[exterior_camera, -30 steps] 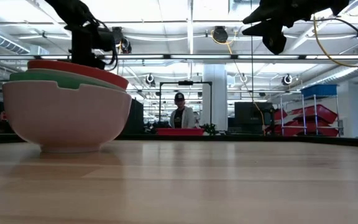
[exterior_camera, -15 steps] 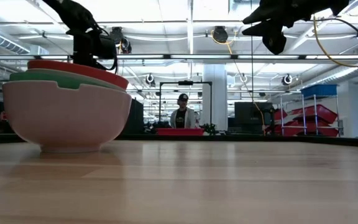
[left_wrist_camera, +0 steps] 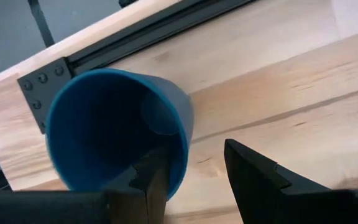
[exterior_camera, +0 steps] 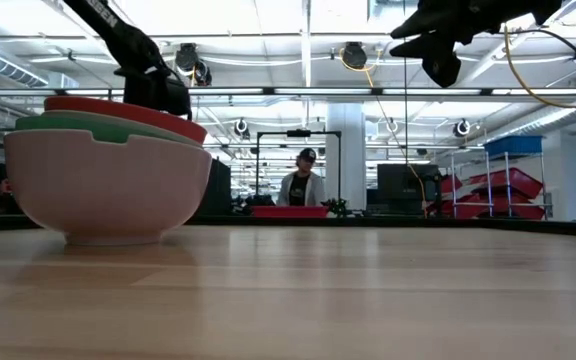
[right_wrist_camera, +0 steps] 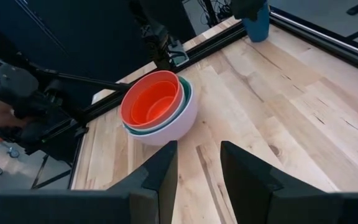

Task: Nest bowls inside each other
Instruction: Move the blue cup to the middle of the table

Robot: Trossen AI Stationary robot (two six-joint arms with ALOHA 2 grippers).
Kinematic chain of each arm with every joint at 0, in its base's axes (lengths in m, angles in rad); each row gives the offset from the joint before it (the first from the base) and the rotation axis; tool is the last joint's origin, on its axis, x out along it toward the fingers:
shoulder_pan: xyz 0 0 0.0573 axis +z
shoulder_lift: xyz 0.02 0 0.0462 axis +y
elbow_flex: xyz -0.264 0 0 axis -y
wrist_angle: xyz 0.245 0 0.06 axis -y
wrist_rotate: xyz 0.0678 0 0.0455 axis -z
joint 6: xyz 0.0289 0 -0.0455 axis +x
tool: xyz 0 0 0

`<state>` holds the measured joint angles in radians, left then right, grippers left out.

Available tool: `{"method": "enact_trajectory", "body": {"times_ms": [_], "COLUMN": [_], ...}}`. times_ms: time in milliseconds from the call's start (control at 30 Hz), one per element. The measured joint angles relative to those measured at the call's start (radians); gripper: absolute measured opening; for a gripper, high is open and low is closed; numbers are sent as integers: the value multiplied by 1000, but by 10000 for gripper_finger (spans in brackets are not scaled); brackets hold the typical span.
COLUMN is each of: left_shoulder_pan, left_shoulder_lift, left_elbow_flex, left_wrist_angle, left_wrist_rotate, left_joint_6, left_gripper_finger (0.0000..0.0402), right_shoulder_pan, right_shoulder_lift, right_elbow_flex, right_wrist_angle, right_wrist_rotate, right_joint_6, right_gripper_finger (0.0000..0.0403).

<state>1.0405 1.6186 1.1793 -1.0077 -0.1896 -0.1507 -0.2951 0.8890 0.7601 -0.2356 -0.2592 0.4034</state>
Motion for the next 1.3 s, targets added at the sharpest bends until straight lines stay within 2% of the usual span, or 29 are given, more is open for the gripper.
{"method": "enact_trajectory", "body": {"times_ms": [100, 200, 400, 467, 700, 833, 933, 1300], "left_shoulder_pan": [2, 5, 14, 20, 26, 24, 8, -100], "left_shoulder_lift": [22, 31, 40, 40, 37, 3, -54, -287], "left_elbow_flex": [0, 0, 0, 0, 0, 0, 0, 56], "left_wrist_angle": [8, 10, 31, 45, 36, 10, -2, -141], "left_wrist_rotate": [0, 0, 0, 0, 9, 109, 187, 224], "left_joint_6": [3, 8, 29, 29, 74, 109, 132, 222], "left_gripper_finger": [135, 114, 20, 7, 2, 1, 1, 0], "right_shoulder_pan": [0, 0, 0, 0, 0, 0, 0, 0], "right_shoulder_lift": [0, 0, 0, 0, 0, 0, 0, 0], "right_elbow_flex": [0, 0, 0, 0, 0, 0, 0, 0], "right_wrist_angle": [0, 0, 0, 0, 0, 0, 0, 0], "right_wrist_rotate": [0, 0, 1, 1, 1, 1, 1, 21], "right_joint_6": [0, -2, -3, -7, -11, -16, -22, -42], "right_gripper_finger": [107, 107, 107, 107, 107, 107, 107, 107]}}
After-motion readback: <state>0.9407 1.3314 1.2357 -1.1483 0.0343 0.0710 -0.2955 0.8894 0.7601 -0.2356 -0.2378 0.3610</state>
